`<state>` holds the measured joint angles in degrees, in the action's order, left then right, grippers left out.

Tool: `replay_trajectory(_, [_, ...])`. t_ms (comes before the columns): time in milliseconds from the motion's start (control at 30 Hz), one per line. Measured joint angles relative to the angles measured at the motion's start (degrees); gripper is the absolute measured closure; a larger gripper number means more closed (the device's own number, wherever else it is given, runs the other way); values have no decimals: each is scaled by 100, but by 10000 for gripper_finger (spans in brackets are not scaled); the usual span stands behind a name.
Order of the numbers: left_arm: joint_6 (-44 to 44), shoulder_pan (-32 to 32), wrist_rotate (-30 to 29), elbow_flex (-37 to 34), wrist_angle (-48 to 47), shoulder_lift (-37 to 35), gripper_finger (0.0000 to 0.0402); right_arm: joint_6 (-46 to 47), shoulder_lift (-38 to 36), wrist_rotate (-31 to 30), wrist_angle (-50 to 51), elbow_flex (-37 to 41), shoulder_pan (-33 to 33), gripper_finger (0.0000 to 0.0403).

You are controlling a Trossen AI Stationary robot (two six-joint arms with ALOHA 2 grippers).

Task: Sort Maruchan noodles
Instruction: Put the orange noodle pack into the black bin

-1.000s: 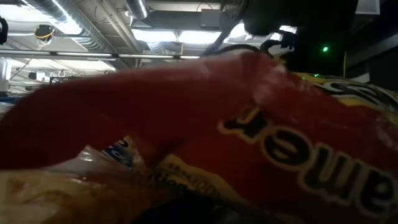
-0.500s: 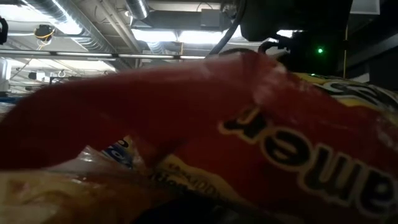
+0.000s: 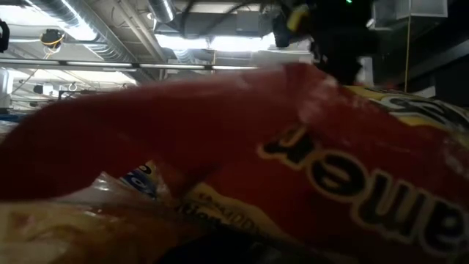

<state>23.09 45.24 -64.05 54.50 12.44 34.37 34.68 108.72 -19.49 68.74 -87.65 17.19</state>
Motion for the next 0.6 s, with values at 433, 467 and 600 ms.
replay_trajectory(433, [0, 0, 0, 0, 1, -1, 143, -1820, -770, 772, -2048, -494, -1853, 398])
replay_trajectory(467, [0, 1, 0, 0, 1, 0, 143, -1955, -787, 985, -2267, -497, -2060, 398])
replay_trajectory(600, [2, 1, 0, 0, 1, 0, 143, -2194, -797, 1729, -2886, -497, -2914, 394])
